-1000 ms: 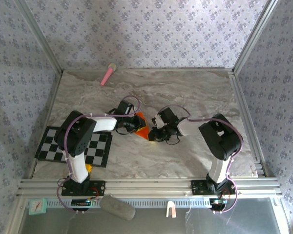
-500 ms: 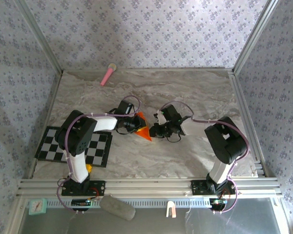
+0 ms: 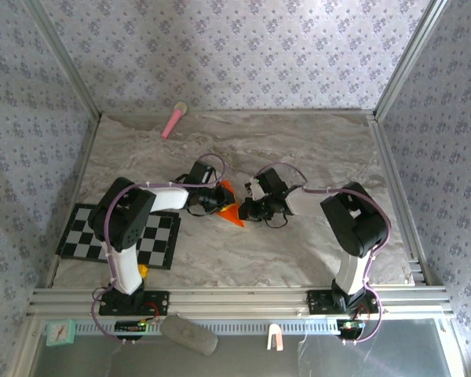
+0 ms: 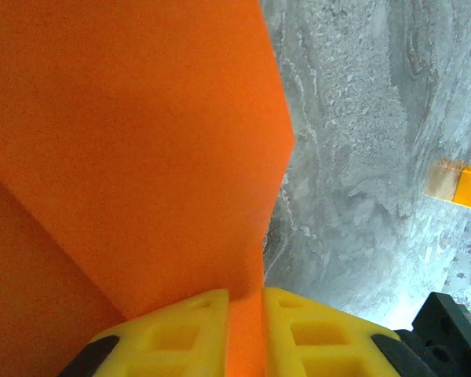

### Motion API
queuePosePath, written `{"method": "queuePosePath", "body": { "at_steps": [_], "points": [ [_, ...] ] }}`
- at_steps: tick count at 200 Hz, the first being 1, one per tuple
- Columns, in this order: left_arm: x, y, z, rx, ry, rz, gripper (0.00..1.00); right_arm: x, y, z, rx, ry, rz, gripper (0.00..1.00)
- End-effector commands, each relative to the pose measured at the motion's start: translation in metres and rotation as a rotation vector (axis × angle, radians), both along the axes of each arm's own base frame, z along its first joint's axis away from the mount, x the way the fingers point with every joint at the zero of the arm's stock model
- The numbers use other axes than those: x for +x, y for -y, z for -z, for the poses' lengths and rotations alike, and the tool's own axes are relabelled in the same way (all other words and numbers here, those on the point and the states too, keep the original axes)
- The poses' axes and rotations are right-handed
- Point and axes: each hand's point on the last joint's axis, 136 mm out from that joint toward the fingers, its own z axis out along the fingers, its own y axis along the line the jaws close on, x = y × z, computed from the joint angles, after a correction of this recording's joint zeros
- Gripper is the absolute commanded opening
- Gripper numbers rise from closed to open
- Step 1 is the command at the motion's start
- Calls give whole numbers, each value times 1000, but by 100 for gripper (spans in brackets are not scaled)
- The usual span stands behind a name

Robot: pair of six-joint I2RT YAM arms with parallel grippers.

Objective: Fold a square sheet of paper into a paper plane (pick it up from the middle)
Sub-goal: Fourth fold the wing at the center of the table.

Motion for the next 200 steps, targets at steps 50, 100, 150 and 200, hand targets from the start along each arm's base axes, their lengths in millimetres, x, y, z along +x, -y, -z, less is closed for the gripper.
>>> {"method": "queuePosePath", "body": {
  "at_steps": [50,100,150,200],
  "points": [
    [5,7,-10,-18,14,19,20,-4,12,24,-113,-35,20,6],
    [16,-1,-31,-25,84,0,24,-8,21,34,-167,-61,36,5],
    [22,-13,-28,-28,113,-1,25,-11,29,39,-213,-79,40,5],
    [30,-10,-18,-26,111,11,23,-10,32,40,-234,-82,39,5]
  ]
}}
